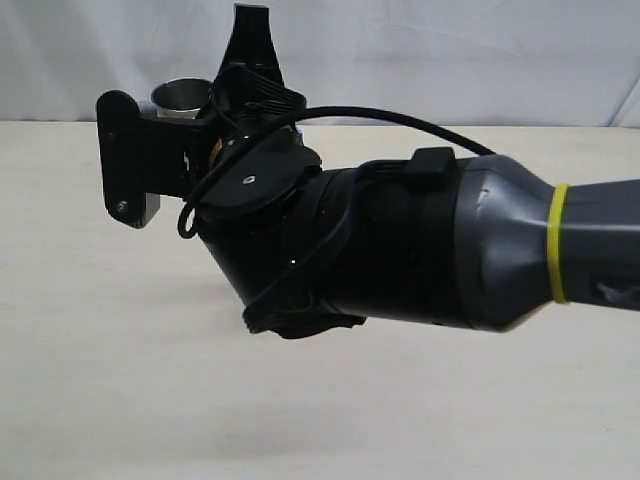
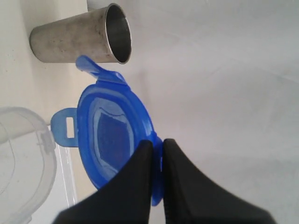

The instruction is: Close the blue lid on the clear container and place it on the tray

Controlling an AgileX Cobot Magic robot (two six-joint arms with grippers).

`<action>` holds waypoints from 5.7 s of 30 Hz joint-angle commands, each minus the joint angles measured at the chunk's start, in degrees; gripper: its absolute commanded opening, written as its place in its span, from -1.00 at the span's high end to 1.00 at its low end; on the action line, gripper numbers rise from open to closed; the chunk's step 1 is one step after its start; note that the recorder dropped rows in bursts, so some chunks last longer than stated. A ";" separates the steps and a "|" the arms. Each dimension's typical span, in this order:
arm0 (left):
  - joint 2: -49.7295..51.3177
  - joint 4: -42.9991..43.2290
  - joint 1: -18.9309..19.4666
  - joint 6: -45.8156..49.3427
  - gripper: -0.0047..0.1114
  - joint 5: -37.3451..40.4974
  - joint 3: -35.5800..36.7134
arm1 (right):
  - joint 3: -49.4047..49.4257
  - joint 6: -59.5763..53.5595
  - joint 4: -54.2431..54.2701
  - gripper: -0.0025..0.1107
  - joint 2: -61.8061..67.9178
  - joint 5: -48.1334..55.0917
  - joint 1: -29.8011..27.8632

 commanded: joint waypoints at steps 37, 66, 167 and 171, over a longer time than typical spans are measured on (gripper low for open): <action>-0.16 0.06 0.06 0.00 -0.07 -0.72 0.18 | 2.90 0.42 3.58 0.88 -0.36 1.97 2.07; -0.16 0.06 0.06 0.00 -0.07 -0.72 0.18 | 5.63 -2.62 11.30 0.88 -0.36 -0.13 4.74; -0.16 0.06 0.06 0.00 -0.07 -0.60 0.18 | 6.25 -8.99 20.88 0.88 -4.34 -4.11 4.74; -0.16 0.06 0.06 0.00 -0.07 -0.70 0.18 | 6.25 -8.99 20.88 0.88 -4.34 -4.11 4.74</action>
